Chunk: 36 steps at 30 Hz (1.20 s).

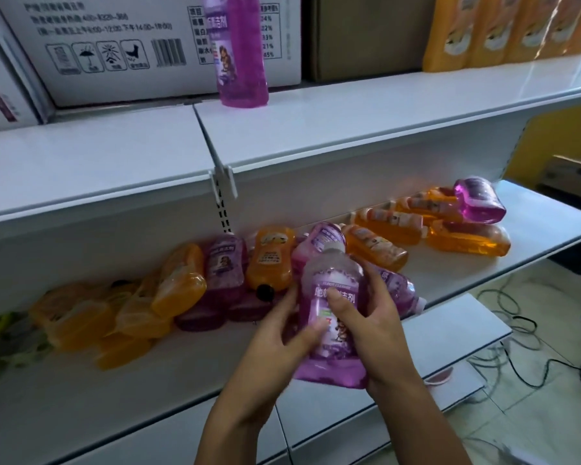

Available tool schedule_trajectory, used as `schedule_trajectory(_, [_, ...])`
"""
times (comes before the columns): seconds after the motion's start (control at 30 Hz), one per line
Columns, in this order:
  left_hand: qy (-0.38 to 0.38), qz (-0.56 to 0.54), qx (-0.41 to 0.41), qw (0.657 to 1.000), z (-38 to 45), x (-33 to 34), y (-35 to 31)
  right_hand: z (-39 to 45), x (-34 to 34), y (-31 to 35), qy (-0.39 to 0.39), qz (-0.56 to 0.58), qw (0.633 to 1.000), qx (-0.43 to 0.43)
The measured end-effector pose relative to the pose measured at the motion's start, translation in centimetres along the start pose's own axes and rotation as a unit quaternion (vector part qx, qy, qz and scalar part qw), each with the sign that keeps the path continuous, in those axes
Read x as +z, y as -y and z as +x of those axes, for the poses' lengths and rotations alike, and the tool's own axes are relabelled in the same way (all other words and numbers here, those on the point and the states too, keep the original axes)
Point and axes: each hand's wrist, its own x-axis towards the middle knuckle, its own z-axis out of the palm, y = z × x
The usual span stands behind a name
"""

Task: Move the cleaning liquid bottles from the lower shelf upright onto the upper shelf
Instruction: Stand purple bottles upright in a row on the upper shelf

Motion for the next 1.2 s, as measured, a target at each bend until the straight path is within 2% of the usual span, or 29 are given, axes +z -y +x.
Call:
schedule_trajectory(0.1, [0.093,0.053,-0.013,0.994,-0.3,0.9,1.1,0.5,-1.1,0.5,-0.058,-0.002,0.998,-0.027])
schedule_trajectory(0.2, [0.084,0.078,-0.011,0.993,-0.3,1.9,2.3,0.3,-1.9,0.5,-0.093,-0.013,0.995,-0.041])
schedule_trajectory(0.3, [0.088,0.054,-0.009,0.995,-0.3,2.1,3.1,-0.8,-2.1,0.7,-0.103,-0.051,0.99,-0.08])
schedule_trajectory(0.4, [0.087,0.058,0.016,0.994,-0.4,1.9,2.8,-1.1,-2.0,1.8,-0.066,-0.089,0.99,-0.086])
schedule_trajectory(0.47, [0.081,0.061,0.033,0.994,-0.6,1.6,2.3,-1.5,-1.9,2.8,-0.023,-0.154,0.985,-0.075])
schedule_trajectory(0.57, [0.072,0.048,0.044,0.995,-1.3,0.6,1.3,-2.9,-1.3,4.4,0.052,-0.252,0.963,-0.082])
schedule_trajectory(0.67, [0.084,0.044,0.064,0.993,-2.9,-0.5,0.7,-4.6,-0.5,5.1,0.073,-0.344,0.93,-0.107])
schedule_trajectory(0.83, [0.076,0.033,0.066,0.994,-6.4,-2.3,0.9,-7.6,1.4,4.9,0.111,-0.257,0.958,-0.059])
schedule_trajectory(0.93, [0.088,0.046,0.077,0.992,-7.8,-3.2,1.1,-9.3,1.2,5.2,0.098,-0.21,0.971,-0.054])
schedule_trajectory(1.07, [0.079,0.033,0.078,0.993,-8.3,-2.8,1.2,-10.9,1.1,5.2,0.094,-0.229,0.968,-0.047])
schedule_trajectory(1.2, [0.066,0.012,0.09,0.994,-7.5,-1.2,0.7,-11.3,0.8,5.1,0.077,-0.246,0.963,-0.085])
